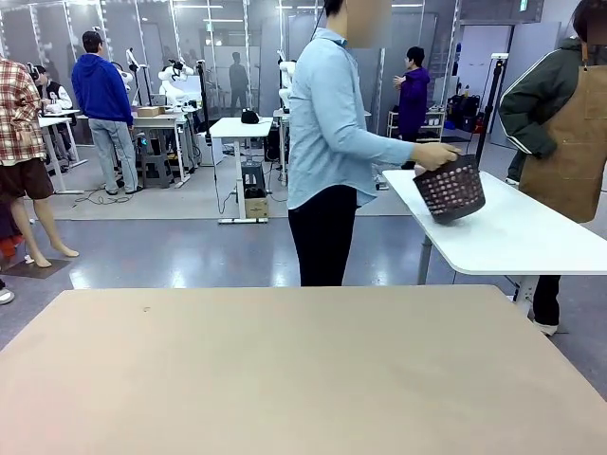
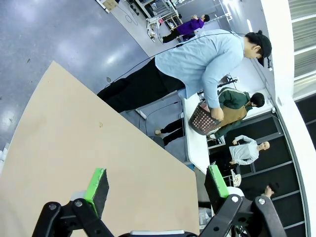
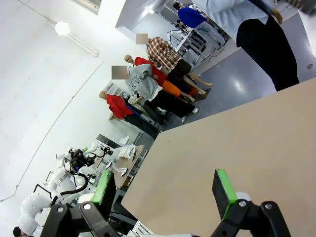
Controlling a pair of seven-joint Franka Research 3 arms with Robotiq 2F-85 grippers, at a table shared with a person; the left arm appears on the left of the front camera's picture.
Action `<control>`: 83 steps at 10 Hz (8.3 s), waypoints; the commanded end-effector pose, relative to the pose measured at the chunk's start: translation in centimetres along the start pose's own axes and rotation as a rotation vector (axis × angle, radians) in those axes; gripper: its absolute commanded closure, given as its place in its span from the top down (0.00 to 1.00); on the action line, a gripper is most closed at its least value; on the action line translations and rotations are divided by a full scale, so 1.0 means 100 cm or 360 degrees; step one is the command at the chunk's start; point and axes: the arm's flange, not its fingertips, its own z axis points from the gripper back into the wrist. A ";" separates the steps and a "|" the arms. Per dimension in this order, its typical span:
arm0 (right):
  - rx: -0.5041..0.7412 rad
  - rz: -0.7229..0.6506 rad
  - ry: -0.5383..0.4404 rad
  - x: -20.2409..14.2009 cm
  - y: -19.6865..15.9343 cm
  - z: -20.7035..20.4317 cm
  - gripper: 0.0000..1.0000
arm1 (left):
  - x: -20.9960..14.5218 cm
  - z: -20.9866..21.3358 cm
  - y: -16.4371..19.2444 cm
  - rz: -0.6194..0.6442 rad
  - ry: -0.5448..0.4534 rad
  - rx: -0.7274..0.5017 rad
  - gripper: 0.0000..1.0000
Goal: Fold the towel.
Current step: Grab the top end of the 100 cm Hotel Towel extended by the human.
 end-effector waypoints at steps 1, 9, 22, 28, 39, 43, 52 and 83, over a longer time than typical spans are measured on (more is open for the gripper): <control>0.0010 0.0017 -0.0018 0.004 0.000 0.000 1.00 | 0.002 -0.002 0.001 -0.0012 -0.0005 -0.0032 1.00; 0.0010 0.0017 -0.0018 0.004 0.000 0.000 1.00 | 0.002 -0.002 0.001 -0.0012 -0.0005 -0.0032 1.00; 0.0010 0.0017 -0.0018 0.004 0.000 0.000 1.00 | 0.002 -0.002 0.001 -0.0012 -0.0005 -0.0032 1.00; 0.0010 0.0017 -0.0018 0.004 0.000 0.000 1.00 | 0.002 -0.002 0.001 -0.0012 -0.0005 -0.0032 1.00; 0.0010 0.0017 -0.0018 0.004 0.000 0.000 1.00 | 0.002 -0.002 0.001 -0.0012 -0.0005 -0.0032 1.00; 0.0010 0.0017 -0.0018 0.004 0.000 0.000 1.00 | 0.002 -0.002 0.001 -0.0012 -0.0005 -0.0032 1.00; 0.0010 0.0017 -0.0018 0.004 0.000 0.000 1.00 | 0.002 -0.002 0.001 -0.0012 -0.0005 -0.0032 1.00; -0.0046 0.0125 0.0072 0.014 0.020 -0.003 1.00 | 0.010 0.008 -0.028 -0.0335 0.0081 0.0062 1.00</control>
